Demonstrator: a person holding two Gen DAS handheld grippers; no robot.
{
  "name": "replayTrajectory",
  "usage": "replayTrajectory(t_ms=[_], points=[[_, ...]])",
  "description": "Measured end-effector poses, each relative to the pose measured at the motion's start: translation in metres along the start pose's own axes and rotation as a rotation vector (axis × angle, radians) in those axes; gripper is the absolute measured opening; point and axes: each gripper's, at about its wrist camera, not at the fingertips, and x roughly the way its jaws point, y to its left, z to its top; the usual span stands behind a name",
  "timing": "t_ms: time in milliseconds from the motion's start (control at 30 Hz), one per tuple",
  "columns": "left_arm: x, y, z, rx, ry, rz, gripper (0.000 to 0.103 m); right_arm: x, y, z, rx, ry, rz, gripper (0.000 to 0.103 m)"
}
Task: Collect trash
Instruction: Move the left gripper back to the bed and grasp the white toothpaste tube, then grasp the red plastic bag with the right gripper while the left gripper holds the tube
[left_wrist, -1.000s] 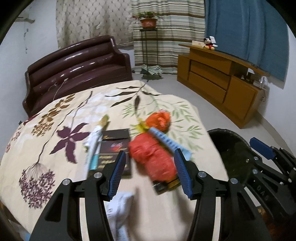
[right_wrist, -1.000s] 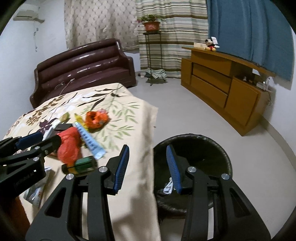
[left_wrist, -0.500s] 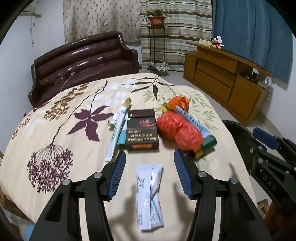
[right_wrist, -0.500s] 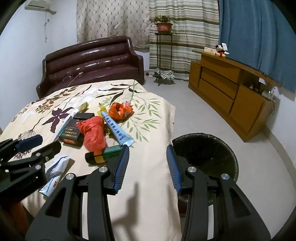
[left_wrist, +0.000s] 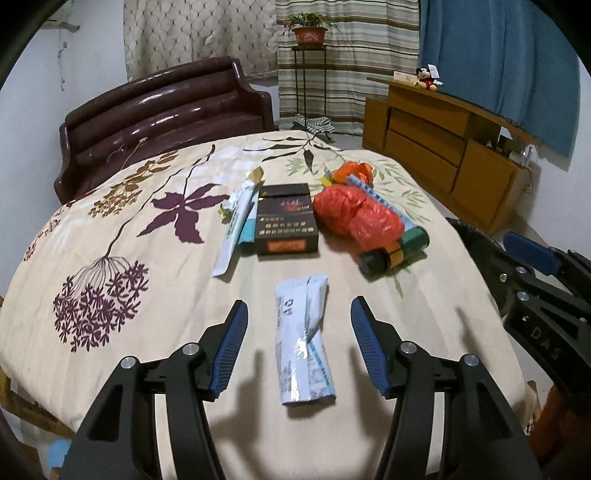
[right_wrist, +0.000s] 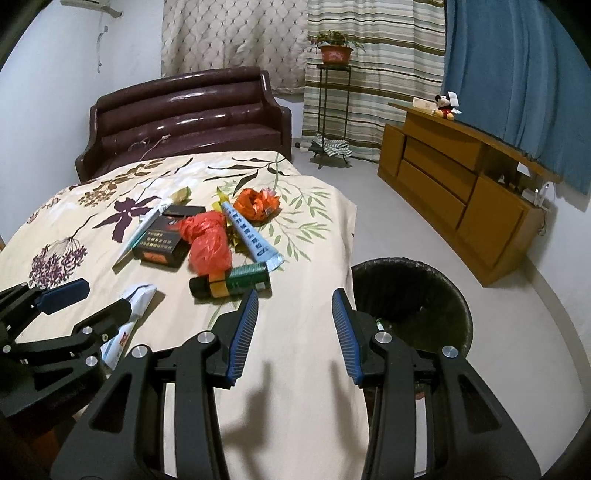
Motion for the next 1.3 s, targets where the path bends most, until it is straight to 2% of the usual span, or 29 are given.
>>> replayTrajectory(t_ms=[233,367,533,633,800,1133,1200,1233,1300], points=[[0.004,0.007,-0.010,-0.011,0.021,0.005,0.057,-0.008,0.003,-0.013,-0.012,0.015,0.000,0.041],[0.008,0.006,-0.012,-0.006,0.023,0.003,0.062,-0.010,0.006,-0.015,-0.017,0.017,0.002,0.041],[0.018,0.007,-0.012,-0.008,0.035,0.000,0.062,-0.009,0.011,-0.015,-0.022,0.017,0.012,0.042],[0.025,0.010,-0.012,-0.017,0.052,-0.007,0.054,-0.008,0.014,-0.016,-0.027,0.020,0.020,0.042],[0.029,0.009,-0.014,0.002,0.048,-0.006,0.032,-0.004,0.018,-0.017,-0.030,0.030,0.030,0.042],[0.018,0.020,-0.010,-0.039,0.024,-0.051,0.027,0.006,0.026,-0.004,-0.037,0.020,0.049,0.042],[0.014,0.024,-0.007,-0.049,0.016,-0.052,0.027,0.010,0.029,0.002,-0.039,0.014,0.055,0.045],[0.013,0.026,-0.005,-0.053,0.011,-0.052,0.027,0.012,0.030,0.005,-0.040,0.011,0.058,0.050],[0.008,0.031,-0.001,-0.063,-0.001,-0.049,0.027,0.017,0.034,0.011,-0.048,0.001,0.063,0.051]])
